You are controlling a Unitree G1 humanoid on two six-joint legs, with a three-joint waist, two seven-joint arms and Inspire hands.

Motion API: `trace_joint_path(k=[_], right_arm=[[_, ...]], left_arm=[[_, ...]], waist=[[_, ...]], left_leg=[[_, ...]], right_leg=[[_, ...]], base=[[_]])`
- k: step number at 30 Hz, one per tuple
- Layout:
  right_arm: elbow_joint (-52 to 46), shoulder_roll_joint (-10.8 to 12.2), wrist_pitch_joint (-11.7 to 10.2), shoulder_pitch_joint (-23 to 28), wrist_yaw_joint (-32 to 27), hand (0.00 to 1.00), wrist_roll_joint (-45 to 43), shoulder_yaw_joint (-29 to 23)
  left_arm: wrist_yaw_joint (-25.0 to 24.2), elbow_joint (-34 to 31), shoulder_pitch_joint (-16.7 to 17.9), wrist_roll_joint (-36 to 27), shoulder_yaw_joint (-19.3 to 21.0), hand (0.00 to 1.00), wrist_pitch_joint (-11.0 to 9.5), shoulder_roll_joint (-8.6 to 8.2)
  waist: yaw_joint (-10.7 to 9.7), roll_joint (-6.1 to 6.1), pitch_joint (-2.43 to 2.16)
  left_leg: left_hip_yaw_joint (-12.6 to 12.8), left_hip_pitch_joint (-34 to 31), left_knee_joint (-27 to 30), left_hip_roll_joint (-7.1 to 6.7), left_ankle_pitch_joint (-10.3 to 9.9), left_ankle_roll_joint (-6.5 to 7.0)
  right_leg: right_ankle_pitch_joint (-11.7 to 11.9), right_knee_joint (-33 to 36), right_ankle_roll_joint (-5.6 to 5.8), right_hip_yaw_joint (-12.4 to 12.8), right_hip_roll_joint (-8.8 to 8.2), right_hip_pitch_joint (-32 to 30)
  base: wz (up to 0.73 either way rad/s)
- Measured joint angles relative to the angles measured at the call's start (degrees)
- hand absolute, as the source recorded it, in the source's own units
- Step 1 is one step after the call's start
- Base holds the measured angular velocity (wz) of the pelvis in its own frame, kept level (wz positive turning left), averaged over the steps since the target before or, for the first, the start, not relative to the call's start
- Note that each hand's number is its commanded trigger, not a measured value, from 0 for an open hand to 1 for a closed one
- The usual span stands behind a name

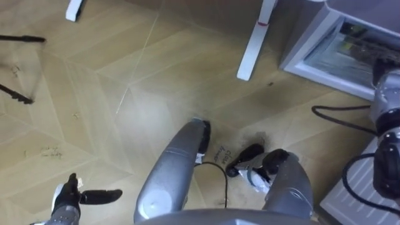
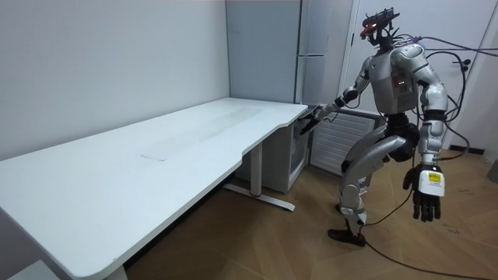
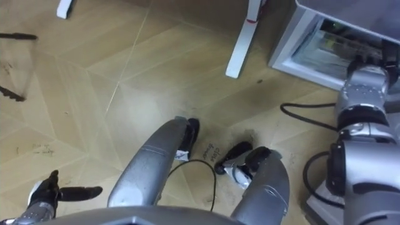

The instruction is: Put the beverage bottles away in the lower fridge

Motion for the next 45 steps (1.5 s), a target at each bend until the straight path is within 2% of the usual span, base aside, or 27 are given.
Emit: trace_joint_path(k=[3, 4, 9, 15, 25, 29, 35, 37, 39, 43, 45], right_arm=[[-1.6, 0.4, 2.2, 0.0, 2.3, 0.0, 0.5, -0.1], [-1.6, 0.5, 3.5, -0.1, 2.8, 0.0, 0.5, -0.1], [-1.3, 0.5, 3.7, 0.0, 2.8, 0.0, 0.7, -0.8], [-1.3, 0.5, 3.7, -0.1, 2.8, 0.0, 0.7, -0.8], [-0.9, 0.5, 3.1, 0.0, 4.4, 0.0, 0.7, -1.2], [0.1, 0.6, 3.0, 0.0, 5.6, 0.0, 0.8, -1.1], [6.8, 0.2, 6.5, 0.4, 17.1, 0.0, -0.7, 1.7], [8.7, -1.2, 9.3, 0.8, 20.2, 0.0, -2.7, 3.3], [11.1, -2.1, 10.9, 0.8, 21.6, 0.0, -6.1, 5.4], [14.3, -2.6, 14.6, 2.4, 26.6, 0.0, -14.4, 9.6], [15.4, -2.7, 15.6, 4.1, 29.2, 0.0, -18.1, 10.6]], left_arm=[[-0.1, 0.1, 0.1, 0.0, 0.0, 0.0, -0.3, -0.01], [-0.3, 0.1, 0.1, 0.0, 0.0, 0.0, -0.3, -0.01], [-1.1, 0.0, 1.4, 0.1, 0.0, 0.0, 0.2, 0.0], [-1.0, -1.1, 1.7, -0.1, 0.0, 0.0, 0.5, -0.03], [-0.9, -4.6, 3.3, -0.9, -4.4, 0.0, 0.8, 0.28], [-0.9, -4.8, 3.5, -0.8, -4.4, 0.0, 0.8, 0.5], [-1.1, -6.0, 3.5, -1.3, -4.3, 0.0, 0.7, 1.69], [-1.1, -6.2, 3.5, -1.7, -4.3, 0.0, 1.0, 1.89], [-1.4, -6.1, 3.3, -1.7, -4.3, 0.0, 1.1, 2.43], [-2.8, -4.4, 2.8, -1.5, -4.2, 0.0, 1.0, 2.66], [-3.0, -4.4, 2.6, -1.3, -4.0, 0.0, 0.9, 2.67]], waist=[[0.0, 0.04, -0.02], [0.0, 0.07, -0.04], [0.2, 0.83, -0.11], [0.2, 0.93, -0.07], [0.0, 1.11, -0.03], [0.1, 1.16, -0.04], [0.1, 1.49, 0.01], [-0.1, 1.44, 0.05], [-0.2, 1.29, 0.13], [-0.2, 1.24, 0.19], [-0.5, 1.2, 0.23]], left_leg=[[-0.1, 0.1, 0.2, -0.29, -0.1, 0.13], [-0.4, 0.1, 0.3, -0.88, -0.1, 0.27], [-0.8, 0.1, 1.4, -0.92, -0.4, 0.75], [-0.6, 0.1, 1.4, -1.37, -0.5, 0.95], [-1.5, -1.7, 1.7, -1.69, -0.5, 0.91], [-1.7, -1.8, 1.6, -1.78, -0.4, 0.83], [-2.9, -2.3, 1.6, -1.87, -0.1, 0.31], [-2.9, -1.9, 1.3, -1.8, -0.2, 0.2], [-3.0, -1.0, 1.2, -1.74, -0.4, 0.12], [-3.6, 2.1, 0.3, 0.27, -1.3, 0.01], [-3.7, 3.8, -0.5, 0.62, -1.4, 0.18]], right_leg=[[0.0, 0.0, 0.1, 0.0, -0.18, 0.2], [0.0, 0.3, 0.13, 0.0, -0.72, 0.2], [0.0, 0.8, 0.35, 0.2, -0.93, 0.8], [0.0, 0.9, 0.41, 0.1, -0.99, 0.8], [0.0, 0.8, 0.51, -1.1, -1.35, 0.1], [0.1, 0.5, 0.53, -1.4, -1.28, 0.1], [-0.4, 0.2, -0.24, -2.8, -1.09, 0.6], [0.2, -0.3, -1.46, -2.8, -0.86, 1.0], [0.4, -0.6, -1.64, -3.1, -0.75, 1.9], [1.5, -4.5, -1.3, -3.9, 2.32, 5.8], [1.8, -6.1, -0.67, -4.1, 3.18, 7.8]], base=[[0.02], [0.1], [0.08], [0.0], [0.03], [0.04], [0.09], [-0.05], [-0.05], [-0.17], [-0.02]])
